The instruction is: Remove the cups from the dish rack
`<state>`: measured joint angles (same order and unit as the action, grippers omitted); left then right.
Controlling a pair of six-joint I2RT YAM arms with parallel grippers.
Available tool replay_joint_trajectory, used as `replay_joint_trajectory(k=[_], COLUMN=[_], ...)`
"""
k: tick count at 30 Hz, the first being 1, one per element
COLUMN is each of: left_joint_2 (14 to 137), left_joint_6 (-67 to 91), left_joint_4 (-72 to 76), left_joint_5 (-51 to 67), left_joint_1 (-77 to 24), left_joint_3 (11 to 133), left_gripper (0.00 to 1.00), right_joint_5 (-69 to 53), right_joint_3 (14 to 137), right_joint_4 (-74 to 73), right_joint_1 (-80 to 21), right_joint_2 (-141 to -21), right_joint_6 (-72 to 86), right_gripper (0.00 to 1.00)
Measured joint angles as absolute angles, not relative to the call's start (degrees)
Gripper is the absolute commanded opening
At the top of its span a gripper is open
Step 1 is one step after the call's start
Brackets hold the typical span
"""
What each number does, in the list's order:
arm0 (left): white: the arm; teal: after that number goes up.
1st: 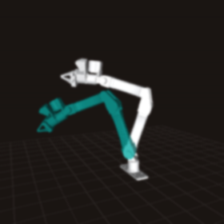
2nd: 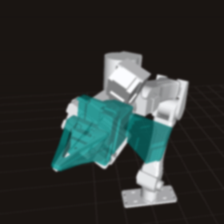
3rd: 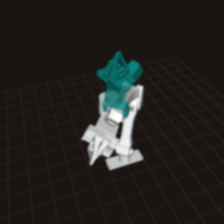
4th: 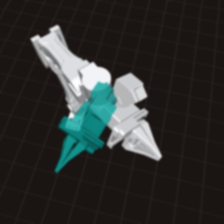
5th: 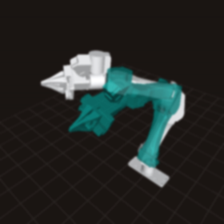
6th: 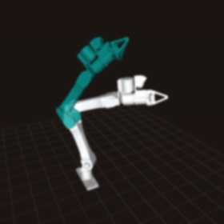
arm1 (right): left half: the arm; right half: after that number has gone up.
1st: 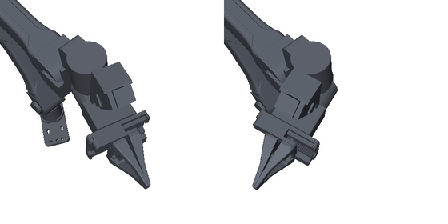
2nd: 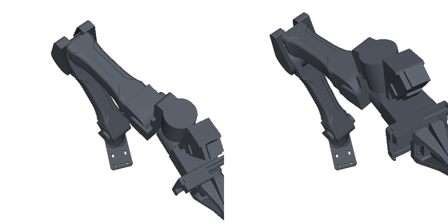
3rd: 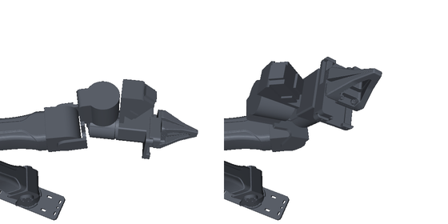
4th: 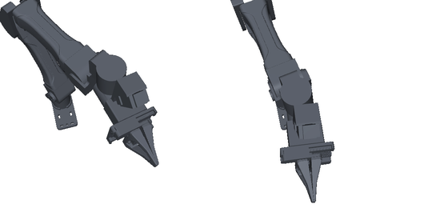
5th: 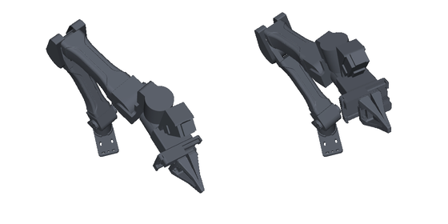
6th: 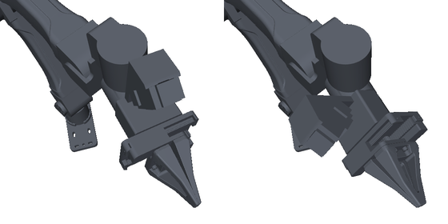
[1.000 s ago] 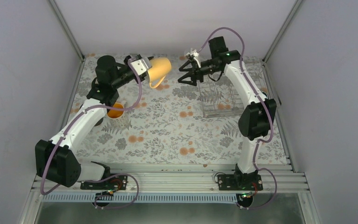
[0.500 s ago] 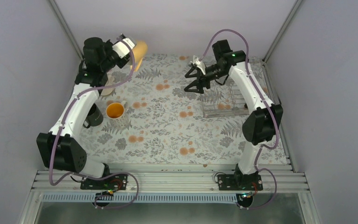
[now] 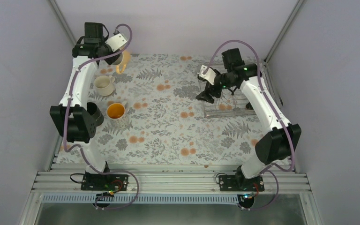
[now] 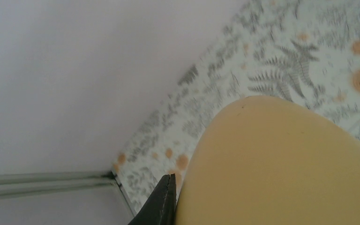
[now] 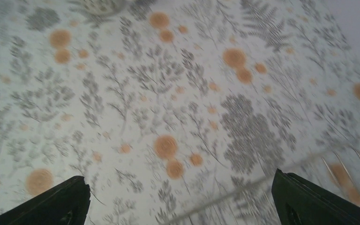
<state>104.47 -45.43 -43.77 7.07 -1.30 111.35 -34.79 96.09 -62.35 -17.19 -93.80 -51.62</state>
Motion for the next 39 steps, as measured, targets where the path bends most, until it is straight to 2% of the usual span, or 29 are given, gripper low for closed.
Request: replay_joint_trajectory(k=[6,15,21,25,30,39], left_joint_2=[111.46,128.25,132.51,134.91,141.05,145.03], left_joint_6=[-48.4,-50.63,-51.48,-51.68,-51.07,-50.28], left_joint_4=[-55.68,-69.56,-72.95,-74.96,-75.96,-76.12], left_joint_5=[3.79,-1.04,-1.34,-1.76,-2.46,-4.6], left_joint_1=[-1.43,-1.76,-2.31,-3.9,-5.65,-5.67], left_joint_3=[118.02,138.32,139.61,140.11,142.06,142.1], left_gripper=[0.02,0.02,0.02,0.02,0.02,0.02], right_joint_5=[-24.49,-21.21,-19.46,-19.03,-19.64,-21.45], right_joint_3=[87.92,79.48,73.95,73.69,75.72,79.79], right_joint_4=[-55.99,-51.18,-50.26,-51.0,-53.47,-57.04], right_joint_1=[-17.02,-16.4,-15.46,-11.46,-4.71,-0.12], right_joint_2=[-87.11,-78.89,-71.92,-71.11,-71.26,-70.52], right_joint_6=[-48.84,-46.09,-46.24,-46.68,-46.92,-48.07], right_gripper=[1.0,1.0,1.0,1.0,1.0,1.0])
